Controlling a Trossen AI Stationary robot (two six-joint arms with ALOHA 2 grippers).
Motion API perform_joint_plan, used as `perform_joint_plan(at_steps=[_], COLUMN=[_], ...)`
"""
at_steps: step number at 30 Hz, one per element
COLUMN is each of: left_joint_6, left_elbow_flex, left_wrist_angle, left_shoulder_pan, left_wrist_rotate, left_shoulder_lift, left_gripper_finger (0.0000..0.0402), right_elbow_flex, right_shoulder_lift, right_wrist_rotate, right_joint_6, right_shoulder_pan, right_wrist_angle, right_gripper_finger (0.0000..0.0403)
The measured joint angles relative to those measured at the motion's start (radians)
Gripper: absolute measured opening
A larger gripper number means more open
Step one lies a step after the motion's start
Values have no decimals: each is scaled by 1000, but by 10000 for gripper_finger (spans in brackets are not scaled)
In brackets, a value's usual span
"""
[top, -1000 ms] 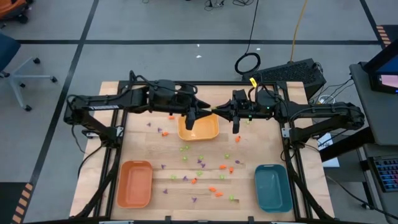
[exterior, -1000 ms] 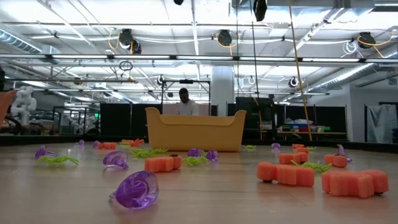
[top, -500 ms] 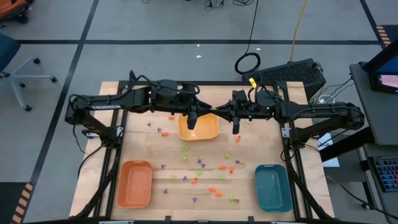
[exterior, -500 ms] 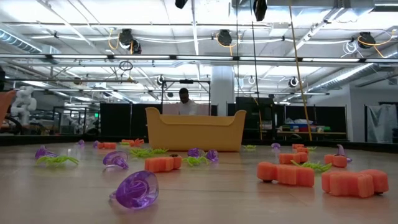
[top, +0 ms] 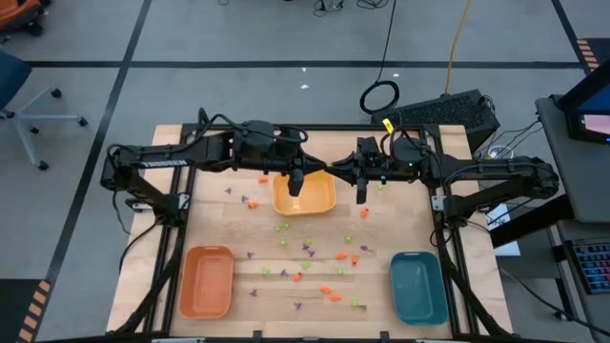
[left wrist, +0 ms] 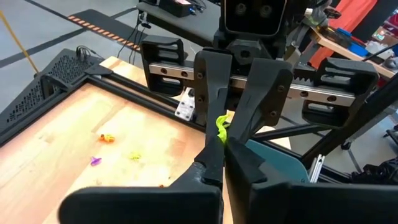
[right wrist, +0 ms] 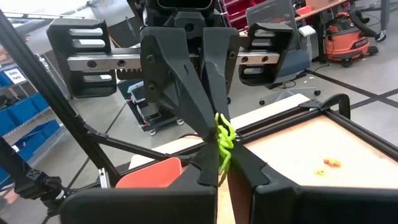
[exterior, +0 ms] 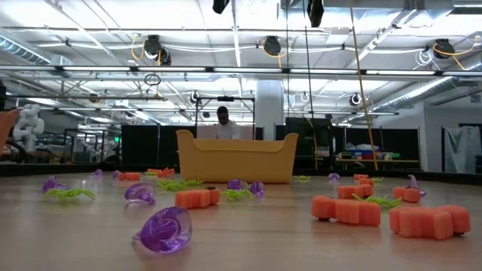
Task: Sort Halloween decoration
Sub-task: Put the green spider toy into the yellow bin
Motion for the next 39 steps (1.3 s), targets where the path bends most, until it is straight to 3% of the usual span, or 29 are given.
perform_joint_plan(at_steps=[11,20,24,30,34,39], left_joint_6=[-39,-116,-112,-81,-80,-86], left_elbow_flex=[0,1,0,1,0,0], left_wrist_angle=[-5,-94,-186,-257,-287,-384], left_shoulder_pan=[8,38,52,74,89,101], left_wrist_rotate=[28,26,8,-6,-8,-8], left_shoulder_lift=[-8,-96,-138,-177,-191,-199], left_gripper_finger=[6,125,154,153,150,150], right_elbow_flex=[0,0,7,172,312,439], right_shoulder_lift=[0,1,2,81,191,347], right_wrist_rotate=[-2,0,1,-19,-69,-137], right_joint_6=[12,104,148,114,77,151], right_shoulder_pan=[0,-2,-21,-60,-80,-94], right_wrist_angle=[7,14,-2,-212,-449,-693], right_gripper_finger=[0,0,0,0,0,0])
